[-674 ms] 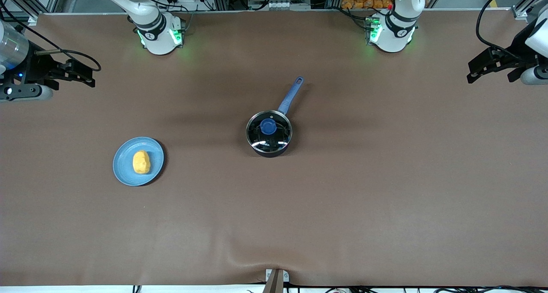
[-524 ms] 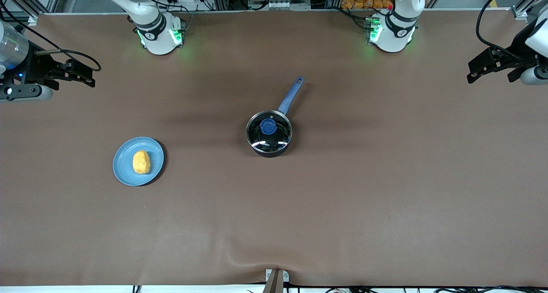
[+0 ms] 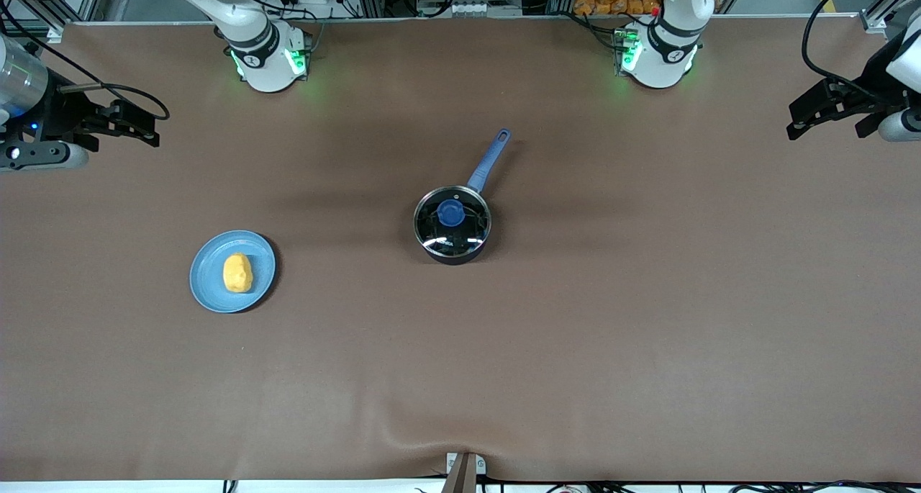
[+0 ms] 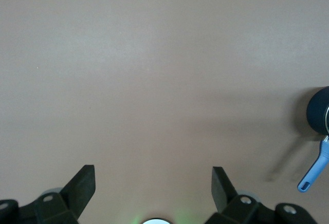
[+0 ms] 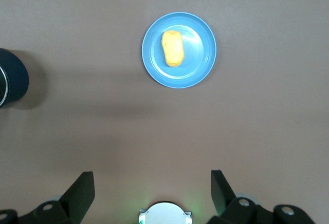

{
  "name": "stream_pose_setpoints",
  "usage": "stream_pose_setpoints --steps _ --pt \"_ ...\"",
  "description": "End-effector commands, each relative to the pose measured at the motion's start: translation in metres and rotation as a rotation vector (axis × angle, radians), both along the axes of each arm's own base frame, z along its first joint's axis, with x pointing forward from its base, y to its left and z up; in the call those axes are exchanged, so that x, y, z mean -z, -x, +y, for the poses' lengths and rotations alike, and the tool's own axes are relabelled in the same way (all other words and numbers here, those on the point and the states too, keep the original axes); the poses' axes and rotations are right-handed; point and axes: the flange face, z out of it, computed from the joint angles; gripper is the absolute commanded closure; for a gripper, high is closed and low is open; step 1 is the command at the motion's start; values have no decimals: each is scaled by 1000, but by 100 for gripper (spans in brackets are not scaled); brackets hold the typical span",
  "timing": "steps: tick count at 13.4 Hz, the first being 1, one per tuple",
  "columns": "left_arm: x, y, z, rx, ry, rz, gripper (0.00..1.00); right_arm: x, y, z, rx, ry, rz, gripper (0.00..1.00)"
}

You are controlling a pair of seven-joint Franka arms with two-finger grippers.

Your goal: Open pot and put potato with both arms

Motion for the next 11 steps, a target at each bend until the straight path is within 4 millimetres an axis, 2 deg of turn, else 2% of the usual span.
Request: stream_pose_setpoints --steps 1,3,5,7,9,11 --pt "-4 2 2 -6 21 12 0 1 0 -4 7 -1 14 0" --pt "0 0 1 -7 22 19 0 6 3 -4 7 -1 21 0" --pt "1 -1 0 -6 22 21 0 19 0 -7 14 -1 14 0" --pt "1 -1 0 -6 22 21 0 48 -6 -11 24 -2 -9 0" --pt "1 -1 0 -4 22 21 0 86 -10 -10 23 -2 -30 0" --pt "1 -1 -8 8 23 21 0 117 -14 -10 23 -3 -69 0"
